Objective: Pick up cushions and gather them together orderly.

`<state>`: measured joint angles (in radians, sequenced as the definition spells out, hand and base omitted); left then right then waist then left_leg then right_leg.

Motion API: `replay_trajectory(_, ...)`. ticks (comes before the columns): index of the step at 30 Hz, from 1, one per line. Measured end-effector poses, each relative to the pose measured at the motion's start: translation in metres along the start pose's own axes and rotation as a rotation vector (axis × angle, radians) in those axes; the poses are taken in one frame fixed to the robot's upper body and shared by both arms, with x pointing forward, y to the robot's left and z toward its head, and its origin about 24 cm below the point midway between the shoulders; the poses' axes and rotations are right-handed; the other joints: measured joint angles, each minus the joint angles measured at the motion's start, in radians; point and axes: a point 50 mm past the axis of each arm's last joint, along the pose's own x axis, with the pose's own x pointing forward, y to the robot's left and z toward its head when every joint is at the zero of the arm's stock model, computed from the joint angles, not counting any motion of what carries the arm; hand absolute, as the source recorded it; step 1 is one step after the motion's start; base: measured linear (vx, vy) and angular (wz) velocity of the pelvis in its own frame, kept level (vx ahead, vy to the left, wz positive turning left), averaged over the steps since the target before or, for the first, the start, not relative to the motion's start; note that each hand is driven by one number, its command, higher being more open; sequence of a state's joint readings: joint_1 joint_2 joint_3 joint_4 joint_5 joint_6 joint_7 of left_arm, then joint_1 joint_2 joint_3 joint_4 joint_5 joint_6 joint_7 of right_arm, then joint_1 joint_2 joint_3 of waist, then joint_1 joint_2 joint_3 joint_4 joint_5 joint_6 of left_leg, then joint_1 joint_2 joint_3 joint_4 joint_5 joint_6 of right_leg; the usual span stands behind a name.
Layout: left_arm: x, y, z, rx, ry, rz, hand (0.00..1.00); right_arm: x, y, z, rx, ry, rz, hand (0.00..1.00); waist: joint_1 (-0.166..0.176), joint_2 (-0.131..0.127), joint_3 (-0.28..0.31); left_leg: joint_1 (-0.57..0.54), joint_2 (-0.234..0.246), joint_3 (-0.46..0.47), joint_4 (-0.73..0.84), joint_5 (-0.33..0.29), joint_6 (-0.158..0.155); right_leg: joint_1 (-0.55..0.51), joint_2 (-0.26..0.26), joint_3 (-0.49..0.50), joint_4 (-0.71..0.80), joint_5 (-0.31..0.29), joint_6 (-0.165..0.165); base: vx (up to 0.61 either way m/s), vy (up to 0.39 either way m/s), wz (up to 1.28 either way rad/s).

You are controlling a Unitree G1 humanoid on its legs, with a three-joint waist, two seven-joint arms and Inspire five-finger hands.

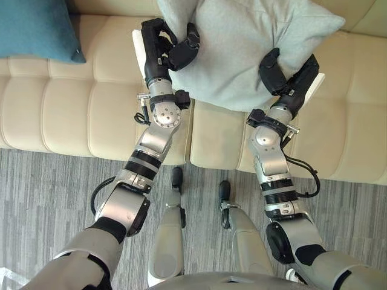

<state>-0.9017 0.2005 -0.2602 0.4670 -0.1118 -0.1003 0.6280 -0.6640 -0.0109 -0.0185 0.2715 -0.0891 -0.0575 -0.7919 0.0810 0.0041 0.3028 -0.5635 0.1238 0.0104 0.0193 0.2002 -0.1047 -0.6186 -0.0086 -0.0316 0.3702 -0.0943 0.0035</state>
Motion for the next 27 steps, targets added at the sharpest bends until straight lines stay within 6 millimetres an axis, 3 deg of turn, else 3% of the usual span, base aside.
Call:
replay_trajectory(9,0.014,-0.004,0.015,-0.094,-0.016,0.027,1.00,0.019,0.007,0.020,0.059,-0.037,0.000,1.00,0.001,0.001,0.008,-0.027,0.012,0.000,0.000,0.003,-0.005,-0.025,0.012,-0.005,-0.002,0.004,-0.005,0.01,-0.025,-0.01)
replay_trajectory(12,0.023,-0.006,0.017,-0.146,0.029,0.024,1.00,0.034,0.008,0.026,0.068,-0.036,0.001,1.00,0.000,0.001,0.011,-0.031,0.012,-0.007,-0.004,0.010,-0.006,-0.026,0.011,-0.015,-0.003,0.005,-0.006,0.00,-0.025,0.09)
replay_trajectory(15,0.037,-0.008,0.031,-0.180,0.021,0.013,1.00,0.053,0.010,0.040,0.083,-0.053,0.015,1.00,0.000,0.001,0.019,-0.031,0.012,-0.025,-0.038,0.042,-0.012,-0.032,0.010,-0.034,-0.003,0.007,-0.009,-0.01,-0.038,0.15)
replay_trajectory(27,0.063,0.031,0.034,-0.262,0.107,0.154,1.00,0.098,0.016,0.080,0.076,-0.083,0.143,1.00,0.015,0.003,0.032,0.009,0.015,-0.034,-0.098,0.099,-0.030,-0.027,0.011,-0.050,0.027,0.006,-0.012,-0.01,-0.073,0.03)
